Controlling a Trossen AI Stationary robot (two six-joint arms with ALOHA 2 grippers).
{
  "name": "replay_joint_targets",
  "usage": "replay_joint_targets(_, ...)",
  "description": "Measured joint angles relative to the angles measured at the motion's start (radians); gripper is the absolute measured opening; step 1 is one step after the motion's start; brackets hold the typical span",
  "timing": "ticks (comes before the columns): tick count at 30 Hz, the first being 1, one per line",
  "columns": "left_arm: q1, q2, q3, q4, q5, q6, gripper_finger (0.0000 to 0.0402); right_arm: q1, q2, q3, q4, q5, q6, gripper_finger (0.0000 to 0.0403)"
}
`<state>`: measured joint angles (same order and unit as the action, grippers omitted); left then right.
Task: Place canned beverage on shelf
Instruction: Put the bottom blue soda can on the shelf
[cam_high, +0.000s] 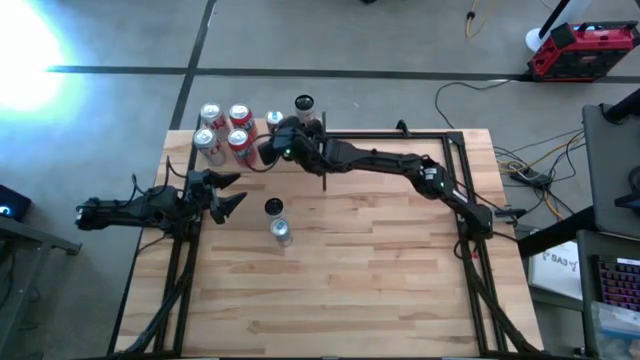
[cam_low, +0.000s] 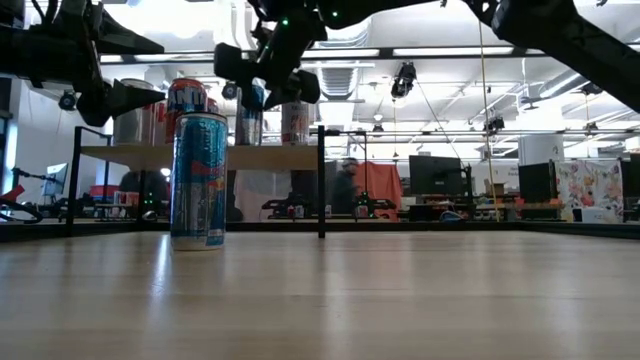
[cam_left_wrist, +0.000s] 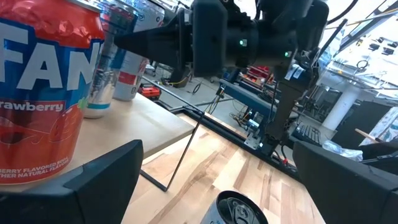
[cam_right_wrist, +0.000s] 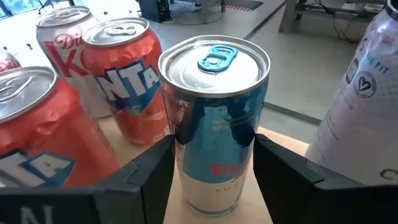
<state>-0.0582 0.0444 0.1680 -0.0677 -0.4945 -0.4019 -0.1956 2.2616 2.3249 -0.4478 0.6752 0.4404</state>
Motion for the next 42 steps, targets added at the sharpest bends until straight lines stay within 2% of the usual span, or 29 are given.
replay_joint_targets(42, 0.000, 0.000, 0.000, 0.000, 0.000, 0.000, 0.0398, -0.039, 0.031, 0.002, 0.072, -0.018, -0.006, 0.0198)
